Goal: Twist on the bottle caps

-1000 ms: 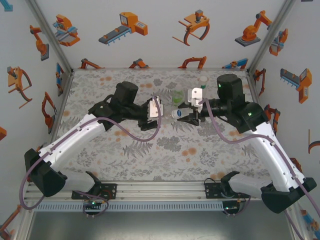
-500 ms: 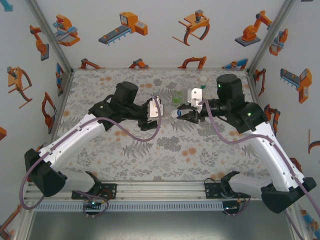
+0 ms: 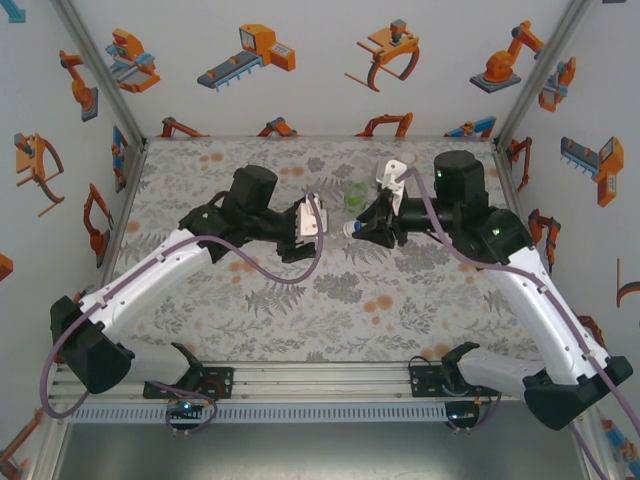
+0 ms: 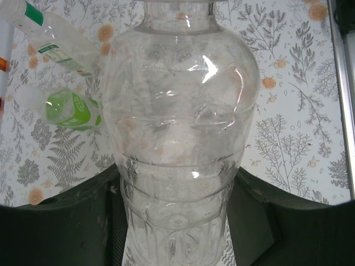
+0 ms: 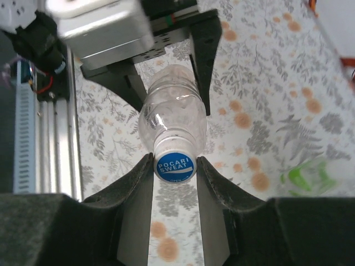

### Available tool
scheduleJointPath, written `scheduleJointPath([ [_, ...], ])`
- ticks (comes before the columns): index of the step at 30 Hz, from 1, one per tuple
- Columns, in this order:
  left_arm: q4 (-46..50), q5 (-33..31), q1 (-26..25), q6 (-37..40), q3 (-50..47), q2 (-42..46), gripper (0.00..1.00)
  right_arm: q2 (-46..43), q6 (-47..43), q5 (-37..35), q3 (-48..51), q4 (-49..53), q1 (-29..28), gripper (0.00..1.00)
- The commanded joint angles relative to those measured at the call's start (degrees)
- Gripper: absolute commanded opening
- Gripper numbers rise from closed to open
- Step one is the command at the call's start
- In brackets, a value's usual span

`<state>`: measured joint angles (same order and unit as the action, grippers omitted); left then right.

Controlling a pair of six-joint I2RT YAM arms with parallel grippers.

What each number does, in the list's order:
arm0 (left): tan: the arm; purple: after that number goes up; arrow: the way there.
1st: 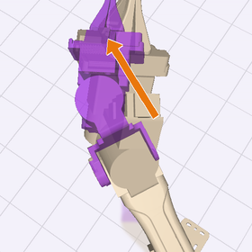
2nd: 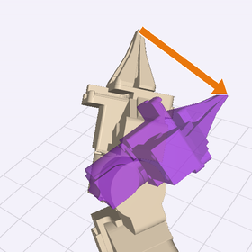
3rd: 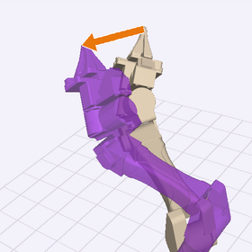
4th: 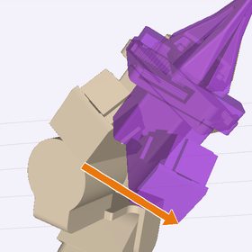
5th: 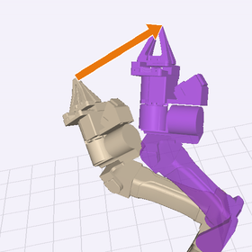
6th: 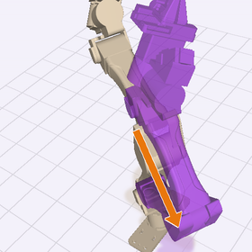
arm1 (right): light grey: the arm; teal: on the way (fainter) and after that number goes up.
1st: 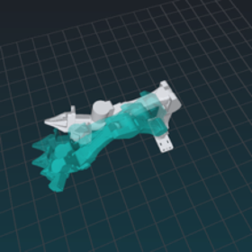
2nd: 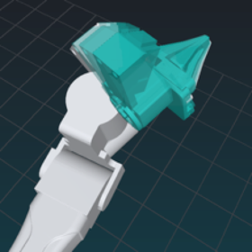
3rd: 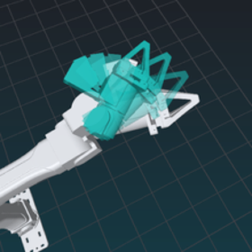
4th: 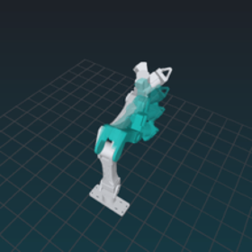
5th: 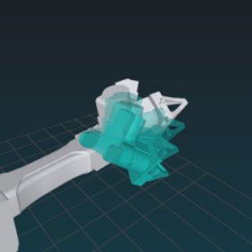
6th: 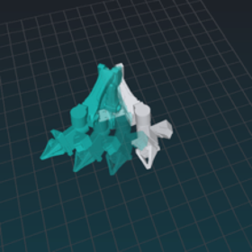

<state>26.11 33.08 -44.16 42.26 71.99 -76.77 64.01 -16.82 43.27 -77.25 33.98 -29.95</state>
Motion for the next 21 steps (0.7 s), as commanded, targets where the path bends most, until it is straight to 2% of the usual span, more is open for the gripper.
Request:
scheduleJointPath([
  [1, -5.88, 0.57, -0.01, -1.57, 0.8, -0.6, 0.0, -0.64, 30.7, -6.02, 3.07, -5.67, -0.46, 0.16],
  [4, -6.22, -0.7, -0.06, -1.53, 1.23, -1.71, 0.0, -0.64, 49.66, -11.36, 4.13, -6.09, -0.48, 0.05],
  [8, -9.27, -2.02, -0.24, -2.21, 0.49, -2.13, 0.0, 0.71, 67.73, -19.42, 2.46, 4.95, -0.5, 0.02],
  [10, -9.71, -2.55, -0.37, -2.19, 0.67, -2.64, 0.0, 2.21, 74.83, -21.28, 1.35, 10.47, -0.46, 0.02],
  [13, -8.34, -2.97, -0.83, -0.61, 1.61, -3.91, 0.0, 3.82, 84.23, -18.95, 2.58, 10.53, -0.37, 0.11],
  [16, -6.52, -3.96, -1.79, 2.27, 1.94, -4.26, 0.0, 4.58, 90.09, -15.18, 4.46, 5.75, -0.3, 0.15],
  [21, -7.23, -3.98, -1.99, 3.52, 0.56, -3.56, 0.0, 4.72, 90.93, -16.12, 4.82, 5.24, -0.17, 0.16],
])
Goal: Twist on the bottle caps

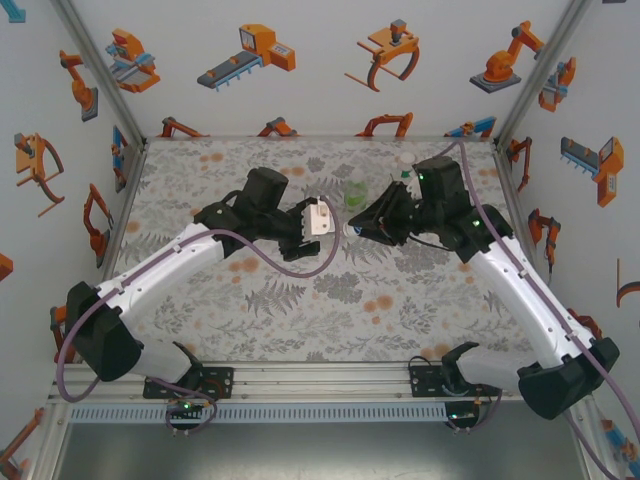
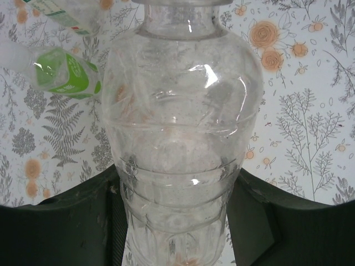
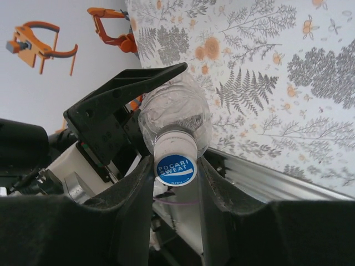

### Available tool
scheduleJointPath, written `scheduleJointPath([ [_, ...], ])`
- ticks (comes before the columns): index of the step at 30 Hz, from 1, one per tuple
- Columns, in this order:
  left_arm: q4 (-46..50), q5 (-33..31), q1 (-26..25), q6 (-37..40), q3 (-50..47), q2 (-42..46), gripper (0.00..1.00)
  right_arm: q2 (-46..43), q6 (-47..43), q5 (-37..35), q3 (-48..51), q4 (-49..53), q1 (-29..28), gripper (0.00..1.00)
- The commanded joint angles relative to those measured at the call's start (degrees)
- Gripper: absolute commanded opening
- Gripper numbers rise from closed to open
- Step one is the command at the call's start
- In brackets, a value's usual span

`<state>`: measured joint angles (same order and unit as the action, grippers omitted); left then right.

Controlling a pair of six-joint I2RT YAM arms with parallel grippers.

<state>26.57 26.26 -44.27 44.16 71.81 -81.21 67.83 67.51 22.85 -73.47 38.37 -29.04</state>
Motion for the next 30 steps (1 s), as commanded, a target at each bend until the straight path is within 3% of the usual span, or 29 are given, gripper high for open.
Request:
scheduleJointPath([
  [1, -7.95, 2.9, -1.88, 1.63, 0.45, 1.05, 0.0, 1.04, 6.52, 4.3, 0.97, 0.89, -1.07, 0.16],
  [3, -8.06, 2.92, -1.87, 1.41, 0.02, 1.11, 0.0, 1.12, 6.27, 4.48, 0.57, 0.9, -1.02, 0.18],
  [10, -6.88, 2.59, -1.87, 1.79, -0.44, 1.15, 0.0, -0.08, -0.8, 7.69, -1.29, 0.85, 1.74, 0.55],
  [15, -6.17, 2.04, -1.87, 1.8, -0.69, 1.71, 0.0, -1.99, -10.36, 9.56, -3.61, 0.91, 4.52, 0.67],
  [19, -5.47, 1.47, -1.87, 1.8, -0.62, 2.15, 0.0, -2.75, -20.77, 10.8, -6.45, 3.18, 6.36, 0.69],
  [25, -4.82, 1.51, -1.87, 1.2, -0.77, 3.18, 0.0, -3.43, -38.67, 5.41, -9.94, 4.47, 6.84, 0.64],
  [30, -4.57, 3.15, -1.87, -0.09, -0.97, 3.85, 0.0, -3.23, -56.73, 14.73, -9.13, -4.11, 6.76, 0.53],
])
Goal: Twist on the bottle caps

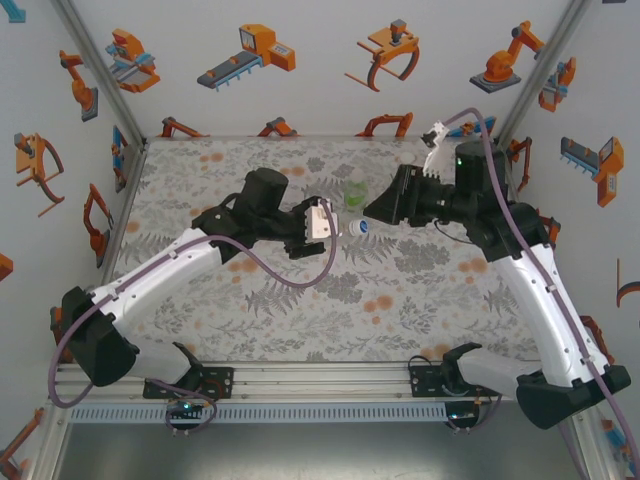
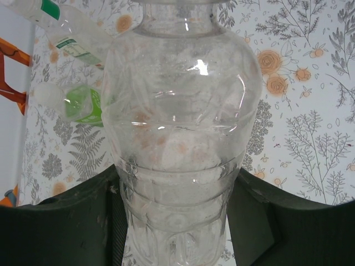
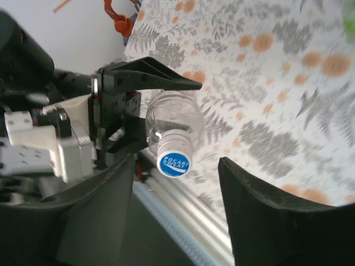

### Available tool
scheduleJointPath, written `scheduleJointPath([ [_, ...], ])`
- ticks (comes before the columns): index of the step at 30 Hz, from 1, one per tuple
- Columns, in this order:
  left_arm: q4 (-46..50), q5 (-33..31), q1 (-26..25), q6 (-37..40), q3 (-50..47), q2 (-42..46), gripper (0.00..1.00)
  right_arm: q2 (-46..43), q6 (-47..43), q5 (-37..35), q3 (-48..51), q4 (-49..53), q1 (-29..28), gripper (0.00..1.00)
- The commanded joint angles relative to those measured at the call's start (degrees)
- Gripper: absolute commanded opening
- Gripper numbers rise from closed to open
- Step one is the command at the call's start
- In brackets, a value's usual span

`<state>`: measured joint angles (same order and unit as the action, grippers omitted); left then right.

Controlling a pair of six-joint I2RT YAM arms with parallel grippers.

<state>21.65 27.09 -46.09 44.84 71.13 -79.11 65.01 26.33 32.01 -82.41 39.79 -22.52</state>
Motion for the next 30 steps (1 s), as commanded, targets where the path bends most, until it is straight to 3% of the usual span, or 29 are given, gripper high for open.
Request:
scheduleJointPath([
  [1, 0.41, 2.67, -0.06, -1.13, -0.29, 1.79, 0.0, -1.0, -19.84, 8.63, 0.89, -8.55, 0.25, 0.51],
  [6, 0.88, 4.76, -0.06, -2.27, -0.29, 2.18, 0.0, -3.77, -34.58, 19.64, 6.69, -20.12, 0.25, 0.49],
  [12, 1.03, 4.59, -0.08, -4.0, 0.21, 1.85, 0.0, -4.79, -49.69, 27.59, 8.88, -17.21, 0.19, 0.49],
  [18, 0.6, 4.86, 0.0, -5.72, 0.5, 1.66, 0.0, -6.34, -52.39, 27.15, 12.32, -17.11, 0.17, 0.52],
  [30, 0.68, 4.59, 0.03, -5.79, 0.23, 1.87, 0.0, -5.98, -52.62, 24.01, 14.44, -17.44, -0.17, 0.48],
])
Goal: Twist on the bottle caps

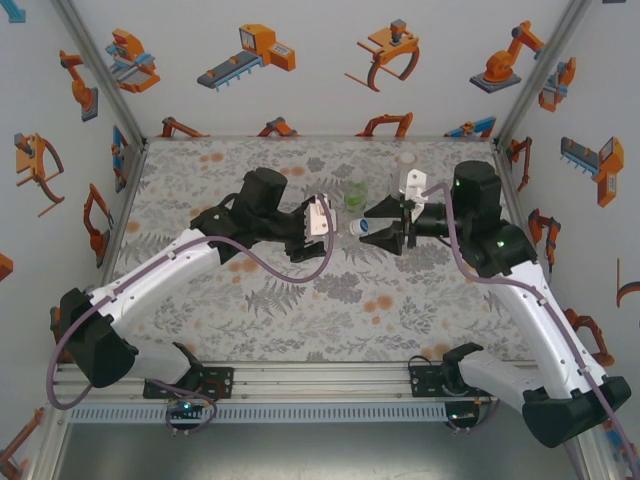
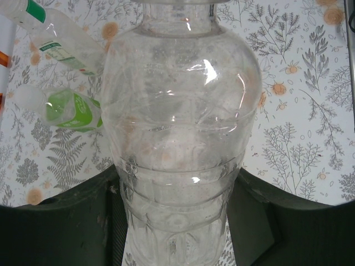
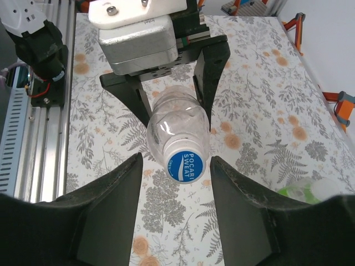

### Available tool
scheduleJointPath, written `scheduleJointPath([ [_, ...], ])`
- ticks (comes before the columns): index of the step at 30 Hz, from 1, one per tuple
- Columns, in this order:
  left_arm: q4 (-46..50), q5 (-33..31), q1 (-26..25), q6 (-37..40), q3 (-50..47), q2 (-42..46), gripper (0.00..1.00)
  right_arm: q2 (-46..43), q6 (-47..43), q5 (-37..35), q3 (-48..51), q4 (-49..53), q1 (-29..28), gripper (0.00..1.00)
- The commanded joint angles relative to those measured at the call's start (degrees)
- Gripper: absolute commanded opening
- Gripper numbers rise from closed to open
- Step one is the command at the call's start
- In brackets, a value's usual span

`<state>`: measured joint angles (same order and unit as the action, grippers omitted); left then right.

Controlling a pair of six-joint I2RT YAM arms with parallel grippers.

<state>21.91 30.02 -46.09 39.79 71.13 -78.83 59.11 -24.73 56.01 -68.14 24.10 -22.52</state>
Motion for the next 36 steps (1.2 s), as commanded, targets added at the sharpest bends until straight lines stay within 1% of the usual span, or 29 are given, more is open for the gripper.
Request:
scheduleJointPath([
  [1, 0.41, 1.73, 0.01, -0.68, 0.19, 1.58, 0.0, 0.03, -1.63, 0.04, 0.12, -1.76, -0.17, 0.48],
  [6, 0.33, 1.62, 0.03, -0.58, 0.1, 1.65, 0.0, 0.6, -1.55, 0.28, -0.21, -1.26, -0.38, 0.45],
  [12, -0.01, 1.44, 0.03, -0.5, 0.1, 1.43, 0.0, 1.34, -1.55, 0.41, -0.25, -0.54, -0.73, 0.44],
  [20, -0.2, 1.52, 0.08, -0.42, 0.15, 1.48, 0.0, 1.68, -1.55, -0.63, -0.82, 0.0, -1.19, 0.33],
  [22, -0.42, 1.49, 0.12, -0.33, 0.21, 1.46, 0.0, 1.79, -1.4, -1.09, -0.99, 0.54, -1.21, 0.28],
  [24, -0.87, 1.46, 0.18, -0.33, 0.2, 1.46, 0.0, 1.88, 1.18, -2.52, -1.3, 0.72, -1.33, 0.23],
  [27, -1.96, 1.25, 0.54, -0.33, 0.32, 1.23, 0.0, 1.71, 11.33, -6.46, -0.77, -1.44, -1.33, 0.13],
  [29, -3.19, -0.02, 0.81, -0.74, 0.32, 0.83, 0.0, 1.71, 22.38, -10.37, -0.28, -3.23, -1.45, 0.02],
  [30, -3.64, -0.71, 0.9, -0.91, 0.45, 0.5, 0.0, 1.62, 28.01, -12.14, 0.03, -4.17, -1.51, 0.0],
  [33, -5.42, -2.98, 1.13, -1.47, 0.84, -0.64, 0.0, 1.37, 47.64, -19.13, 0.55, -5.62, -1.65, 0.0],
  [35, -6.3, -3.69, 1.24, -1.44, 1.35, -1.56, 0.0, 1.26, 61.49, -23.81, 0.73, -4.41, -1.79, 0.0],
  [36, -6.65, -3.82, 1.24, -1.4, 1.59, -1.94, 0.0, 1.35, 66.76, -25.1, 0.72, -3.22, -1.82, 0.0],
])
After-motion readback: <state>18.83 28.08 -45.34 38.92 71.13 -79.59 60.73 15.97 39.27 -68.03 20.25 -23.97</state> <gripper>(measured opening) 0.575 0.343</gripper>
